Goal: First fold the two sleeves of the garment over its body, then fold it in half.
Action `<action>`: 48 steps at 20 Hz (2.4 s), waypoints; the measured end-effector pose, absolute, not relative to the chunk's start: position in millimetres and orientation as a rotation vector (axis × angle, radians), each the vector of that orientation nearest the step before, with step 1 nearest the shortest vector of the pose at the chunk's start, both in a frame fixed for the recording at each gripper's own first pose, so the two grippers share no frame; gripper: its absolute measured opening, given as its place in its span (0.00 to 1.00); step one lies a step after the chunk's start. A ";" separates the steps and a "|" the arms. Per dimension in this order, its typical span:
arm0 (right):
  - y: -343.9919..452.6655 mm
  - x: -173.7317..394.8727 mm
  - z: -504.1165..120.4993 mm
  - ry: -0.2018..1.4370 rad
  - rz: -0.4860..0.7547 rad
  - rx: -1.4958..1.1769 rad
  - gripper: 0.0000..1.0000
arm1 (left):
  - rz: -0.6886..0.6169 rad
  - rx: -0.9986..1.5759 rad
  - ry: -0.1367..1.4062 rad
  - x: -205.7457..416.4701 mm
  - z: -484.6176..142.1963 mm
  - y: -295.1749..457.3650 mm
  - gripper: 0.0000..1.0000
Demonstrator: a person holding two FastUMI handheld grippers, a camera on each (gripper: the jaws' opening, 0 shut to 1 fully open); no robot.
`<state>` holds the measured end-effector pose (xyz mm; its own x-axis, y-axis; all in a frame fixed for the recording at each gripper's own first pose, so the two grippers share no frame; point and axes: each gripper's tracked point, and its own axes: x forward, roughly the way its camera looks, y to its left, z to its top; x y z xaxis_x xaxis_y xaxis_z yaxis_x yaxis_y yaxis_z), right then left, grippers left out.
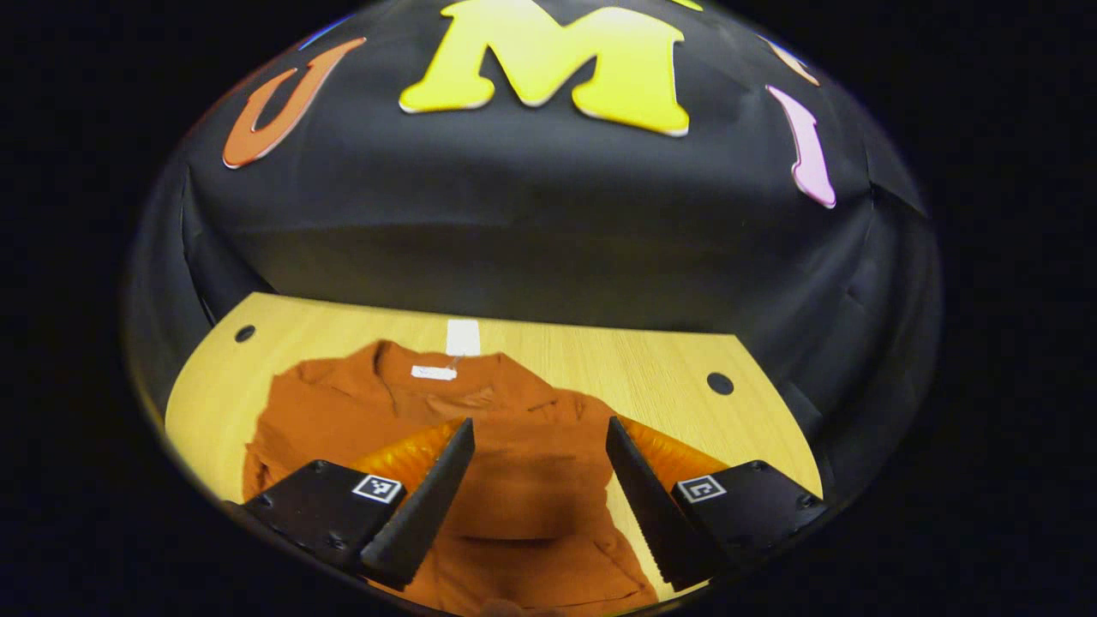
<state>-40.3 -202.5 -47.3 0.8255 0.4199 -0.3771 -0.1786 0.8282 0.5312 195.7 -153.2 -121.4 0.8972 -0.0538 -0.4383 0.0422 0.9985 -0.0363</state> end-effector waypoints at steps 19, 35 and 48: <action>-48.8 -13.4 -82.1 0.362 0.231 0.141 0.98 | -0.016 0.116 0.077 -10.4 35.3 65.2 0.99; -106.9 -79.3 -243.8 0.743 0.165 0.121 0.98 | -0.141 -0.079 0.626 -114.7 -163.3 122.0 0.99; -137.5 -120.5 -331.9 0.960 0.056 0.169 0.98 | -0.086 -0.438 0.914 -180.5 -242.4 129.1 1.00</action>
